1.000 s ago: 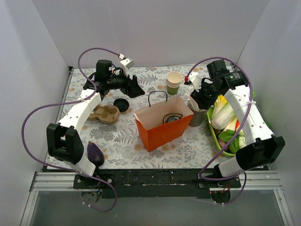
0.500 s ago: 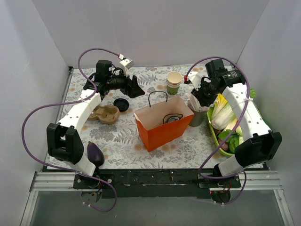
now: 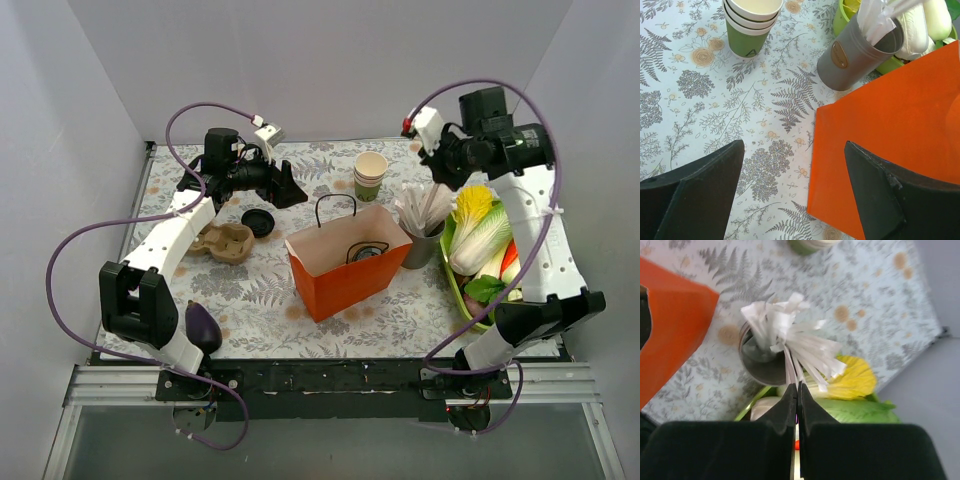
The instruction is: Pack the takeout coffee
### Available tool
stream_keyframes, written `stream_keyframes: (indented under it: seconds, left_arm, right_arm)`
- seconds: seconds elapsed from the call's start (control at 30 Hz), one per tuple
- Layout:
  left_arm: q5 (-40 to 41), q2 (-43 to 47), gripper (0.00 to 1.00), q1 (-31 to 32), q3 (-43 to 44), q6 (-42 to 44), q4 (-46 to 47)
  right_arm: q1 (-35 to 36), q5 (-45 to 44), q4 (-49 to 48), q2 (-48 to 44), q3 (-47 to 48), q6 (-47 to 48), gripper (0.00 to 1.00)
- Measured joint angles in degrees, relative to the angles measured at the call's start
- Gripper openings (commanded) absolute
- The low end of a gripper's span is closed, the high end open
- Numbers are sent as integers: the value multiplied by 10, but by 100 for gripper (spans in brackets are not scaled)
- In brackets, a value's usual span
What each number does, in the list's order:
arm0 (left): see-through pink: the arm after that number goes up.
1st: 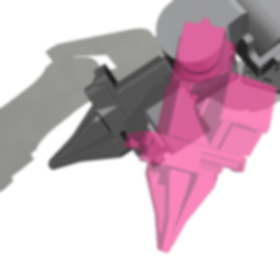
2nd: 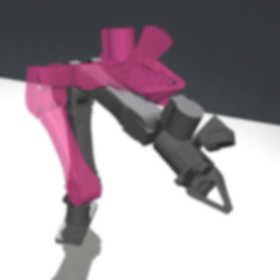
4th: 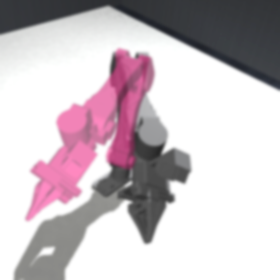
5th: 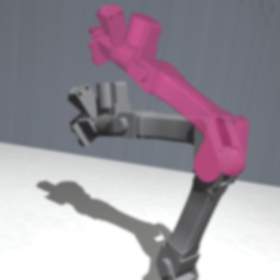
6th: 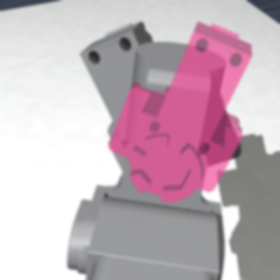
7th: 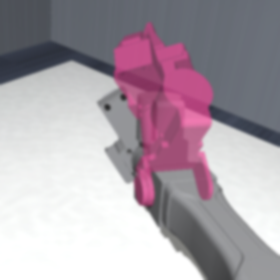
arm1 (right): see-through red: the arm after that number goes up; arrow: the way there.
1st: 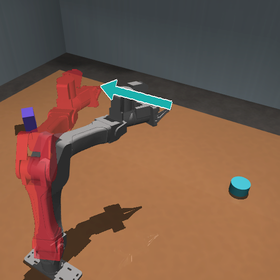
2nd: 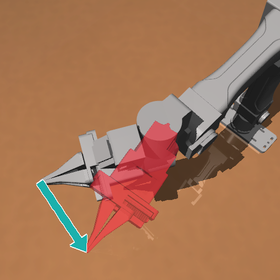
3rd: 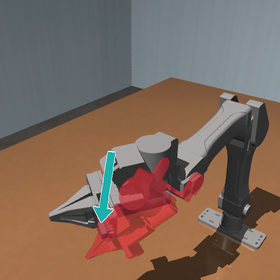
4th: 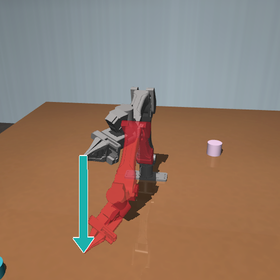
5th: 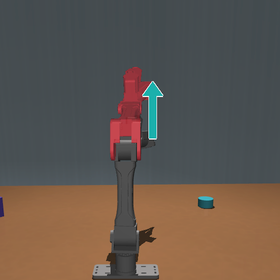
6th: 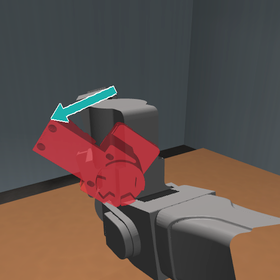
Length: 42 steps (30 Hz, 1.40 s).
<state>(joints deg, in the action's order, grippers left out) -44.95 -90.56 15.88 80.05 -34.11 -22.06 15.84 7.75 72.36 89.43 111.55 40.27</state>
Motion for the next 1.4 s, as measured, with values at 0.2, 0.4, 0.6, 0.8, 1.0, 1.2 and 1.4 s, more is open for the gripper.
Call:
stream_keyframes:
  seconds: [0.2, 0.4, 0.6, 0.8, 1.0, 1.2, 1.4]
  left_arm:
    - [1, 0, 82, 0, 0, 1, -2]
    - [1, -19, 82, 0, 21, 2, -5]
    - [6, -47, 82, 0, 48, 4, -7]
    - [21, -60, 82, 0, 59, 14, -18]
    - [49, -78, 83, 0, 82, 28, -27]
    - [73, -96, 83, 0, 98, 46, -38]
    - [85, -116, 83, 0, 119, 58, -45]
  right_arm:
    - [0, 0, -4, -11, 156, 0, 1]
    - [-1, 5, -42, -92, 96, 4, 1]
    - [-1, 62, -95, -132, 89, -14, 1]
    - [-1, 140, -135, -151, 103, -58, 1]
    - [-1, 197, -120, -154, 139, -89, 1]
    - [-1, 225, -55, -174, 162, -96, 1]
    - [-1, 244, 5, -219, 137, -101, 1]
